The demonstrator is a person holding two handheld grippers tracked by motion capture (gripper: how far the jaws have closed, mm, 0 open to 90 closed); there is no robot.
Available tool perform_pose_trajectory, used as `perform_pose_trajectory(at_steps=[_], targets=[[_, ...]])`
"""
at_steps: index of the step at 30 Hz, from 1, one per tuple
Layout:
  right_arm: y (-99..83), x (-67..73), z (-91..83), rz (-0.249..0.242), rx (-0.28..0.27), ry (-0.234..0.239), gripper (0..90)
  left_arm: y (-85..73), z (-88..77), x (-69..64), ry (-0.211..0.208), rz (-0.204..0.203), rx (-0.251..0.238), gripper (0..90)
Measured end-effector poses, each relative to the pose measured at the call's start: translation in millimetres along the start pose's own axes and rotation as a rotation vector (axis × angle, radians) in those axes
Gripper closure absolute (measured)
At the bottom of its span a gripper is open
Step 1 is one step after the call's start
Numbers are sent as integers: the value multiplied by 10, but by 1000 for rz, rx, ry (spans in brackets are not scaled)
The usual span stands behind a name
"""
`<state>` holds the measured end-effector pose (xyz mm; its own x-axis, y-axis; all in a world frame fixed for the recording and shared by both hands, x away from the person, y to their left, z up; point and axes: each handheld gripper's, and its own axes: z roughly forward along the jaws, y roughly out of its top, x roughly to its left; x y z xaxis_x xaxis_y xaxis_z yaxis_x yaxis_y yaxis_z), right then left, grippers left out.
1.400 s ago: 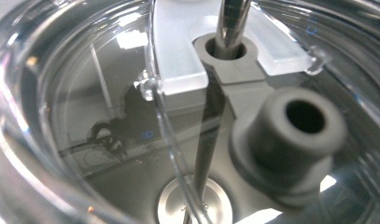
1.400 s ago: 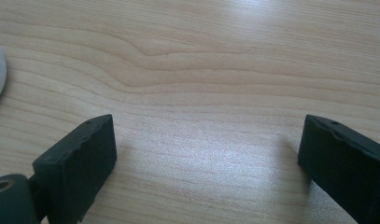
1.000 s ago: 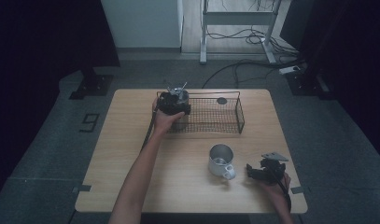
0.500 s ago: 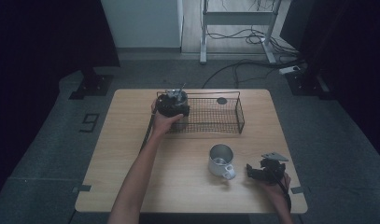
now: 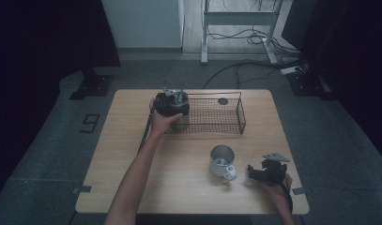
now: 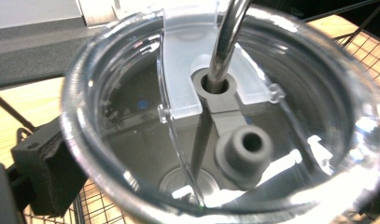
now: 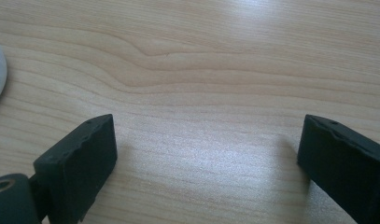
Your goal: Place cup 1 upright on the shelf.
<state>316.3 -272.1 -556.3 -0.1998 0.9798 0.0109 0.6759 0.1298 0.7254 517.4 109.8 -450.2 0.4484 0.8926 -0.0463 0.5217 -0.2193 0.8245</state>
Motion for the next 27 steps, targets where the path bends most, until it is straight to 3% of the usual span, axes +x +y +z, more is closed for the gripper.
perform_pose_trajectory(at_steps=[7, 15, 27], targets=[[0, 0, -1, 2, 0, -2, 46, 9, -177, -15, 11, 5, -28, 17], [-1, 0, 0, 4, -1, -2, 47, -17, -413, -1, -13, 20, -53, 20], [-1, -1, 0, 5, -1, -3, 48, -264, -719, -6, -23, 31, -64, 34]])
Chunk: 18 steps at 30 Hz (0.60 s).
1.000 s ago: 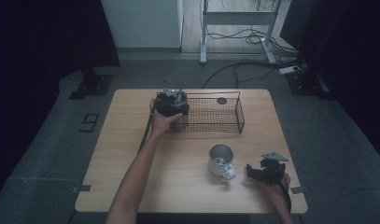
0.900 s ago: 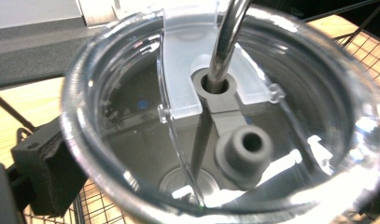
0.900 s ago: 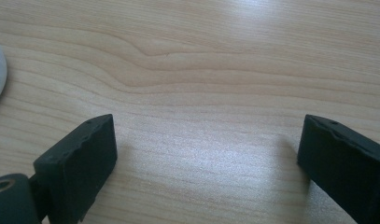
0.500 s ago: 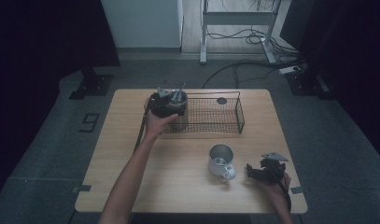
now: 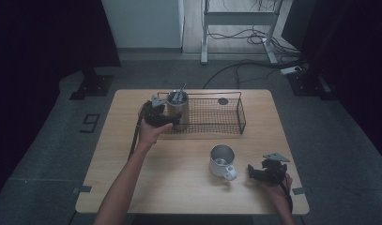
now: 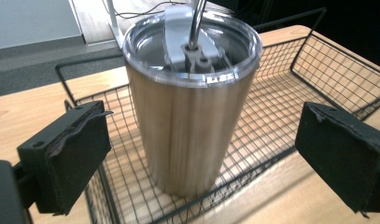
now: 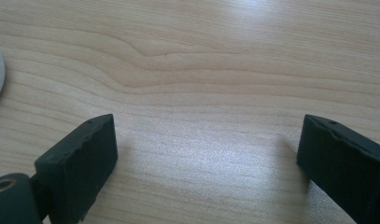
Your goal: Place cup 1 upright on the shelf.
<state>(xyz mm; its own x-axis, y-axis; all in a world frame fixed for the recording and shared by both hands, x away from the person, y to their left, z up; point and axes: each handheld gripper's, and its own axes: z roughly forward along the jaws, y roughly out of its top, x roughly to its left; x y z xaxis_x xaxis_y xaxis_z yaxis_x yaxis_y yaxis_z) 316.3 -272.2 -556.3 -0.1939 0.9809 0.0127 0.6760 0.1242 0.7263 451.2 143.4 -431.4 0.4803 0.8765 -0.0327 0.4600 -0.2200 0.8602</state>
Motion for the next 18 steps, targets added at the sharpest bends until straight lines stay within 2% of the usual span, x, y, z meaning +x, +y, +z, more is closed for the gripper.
perform_pose_trajectory(at_steps=[11, 15, 18], targets=[[1, 1, -1, 2, 2, -1, 48, -249, -382, -18, -13, -17, 3, 37], [1, 2, -1, 4, 1, 0, 48, -323, -436, -52, -3, 1, 6, 42], [1, 2, -1, 3, 2, 0, 48, -384, -481, -71, -10, 1, 15, 49]])
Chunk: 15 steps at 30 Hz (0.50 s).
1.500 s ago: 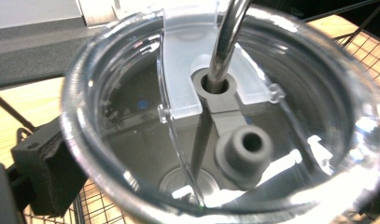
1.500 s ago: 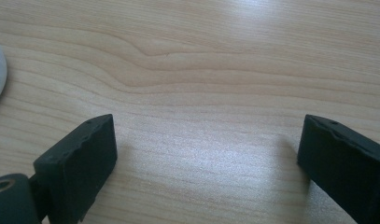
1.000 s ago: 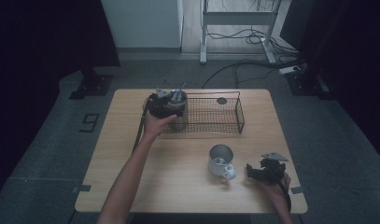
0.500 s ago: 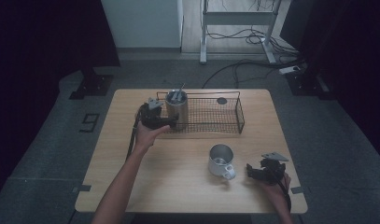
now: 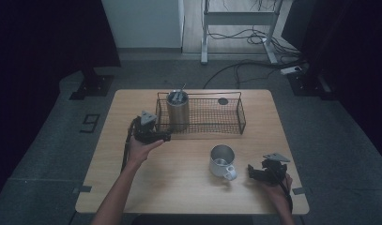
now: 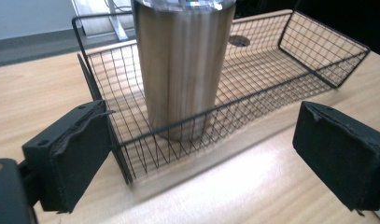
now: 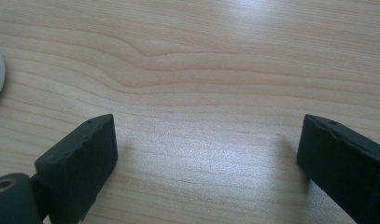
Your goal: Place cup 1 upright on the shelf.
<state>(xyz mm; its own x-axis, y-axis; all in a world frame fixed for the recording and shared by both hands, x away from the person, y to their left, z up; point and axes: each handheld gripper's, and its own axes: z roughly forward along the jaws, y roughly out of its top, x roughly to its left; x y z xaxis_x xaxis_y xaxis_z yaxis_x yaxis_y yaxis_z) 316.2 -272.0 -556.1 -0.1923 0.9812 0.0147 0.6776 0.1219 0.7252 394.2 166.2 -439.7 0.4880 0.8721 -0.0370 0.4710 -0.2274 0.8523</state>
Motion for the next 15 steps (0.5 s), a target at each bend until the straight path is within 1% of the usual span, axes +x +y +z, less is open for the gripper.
perform_pose_trajectory(at_steps=[4, 6, 11, 13, 15], targets=[[0, 0, 0, -1, 0, 0, 49, -100, -76, -23, -10, 11, 12, 67], [0, 0, 0, -1, 0, 0, 49, -161, -118, -37, -26, 7, 14, 70], [0, 0, 0, -1, 0, 0, 49, -314, -215, -97, -43, 8, 23, 71], [0, 0, 0, -1, 0, 0, 49, -379, -260, -122, -58, 8, 26, 71], [0, 0, 0, -1, 0, 0, 49, -442, -301, -136, -67, 0, 35, 71]])
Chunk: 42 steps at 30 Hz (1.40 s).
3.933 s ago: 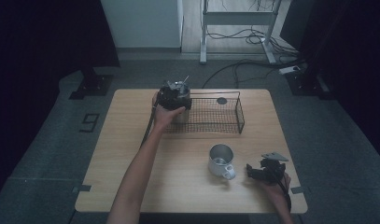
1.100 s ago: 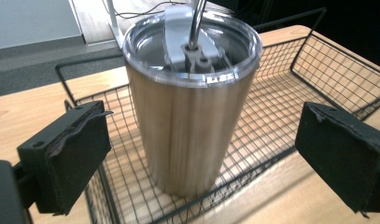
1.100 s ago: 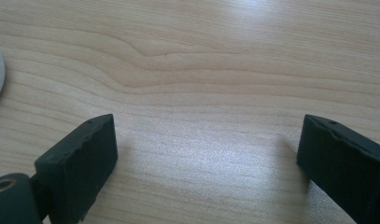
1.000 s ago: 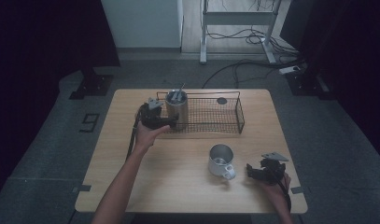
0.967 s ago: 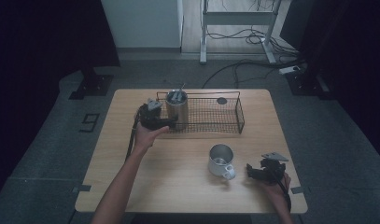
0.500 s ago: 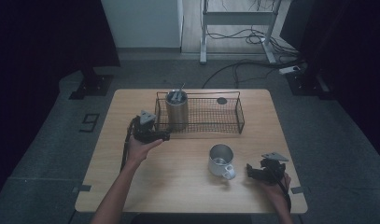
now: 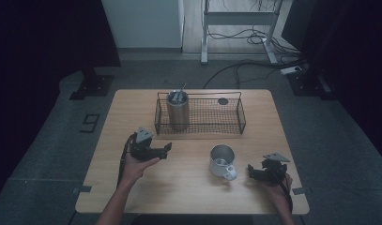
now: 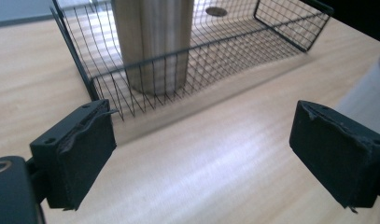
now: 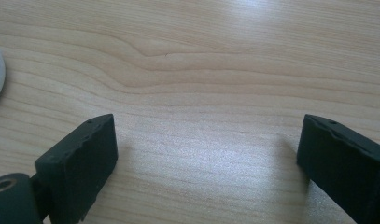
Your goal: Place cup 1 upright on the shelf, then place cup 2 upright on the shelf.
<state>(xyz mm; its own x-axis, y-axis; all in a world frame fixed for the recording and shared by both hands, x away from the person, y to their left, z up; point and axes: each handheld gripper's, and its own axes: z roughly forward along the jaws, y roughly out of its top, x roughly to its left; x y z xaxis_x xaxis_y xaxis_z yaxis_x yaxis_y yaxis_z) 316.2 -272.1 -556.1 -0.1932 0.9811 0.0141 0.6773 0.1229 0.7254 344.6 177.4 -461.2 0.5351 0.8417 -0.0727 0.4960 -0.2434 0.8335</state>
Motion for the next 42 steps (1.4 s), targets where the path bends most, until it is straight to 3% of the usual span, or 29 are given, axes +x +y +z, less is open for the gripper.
perform_pose_trajectory(at_steps=[2, 8, 14, 22, 29, 33, 37, 42], targets=[[0, 0, 0, 1, 0, 0, 49, -63, -37, -5, -22, -14, 14, 70], [0, 0, 0, 0, 0, 0, 49, -277, -129, 0, -31, -29, 29, 72], [0, 1, 0, 0, 0, 0, 49, -526, -119, 40, -8, -26, 70, 75], [0, 1, 0, 0, -1, 0, 49, -702, -77, 76, 18, -11, 123, 83], [3, -2, 2, -2, -2, -1, 52, -713, -108, 117, 30, -29, 109, 84], [6, -3, 3, 2, -6, -3, 67, -682, -115, 123, 20, -61, 85, 83], [-8, -14, -32, 13, -37, -30, 94, -666, -120, 96, 10, -49, 81, 83], [-2, -68, -132, 44, -79, -17, 115, -663, -124, 76, -1, -46, 83, 84]])
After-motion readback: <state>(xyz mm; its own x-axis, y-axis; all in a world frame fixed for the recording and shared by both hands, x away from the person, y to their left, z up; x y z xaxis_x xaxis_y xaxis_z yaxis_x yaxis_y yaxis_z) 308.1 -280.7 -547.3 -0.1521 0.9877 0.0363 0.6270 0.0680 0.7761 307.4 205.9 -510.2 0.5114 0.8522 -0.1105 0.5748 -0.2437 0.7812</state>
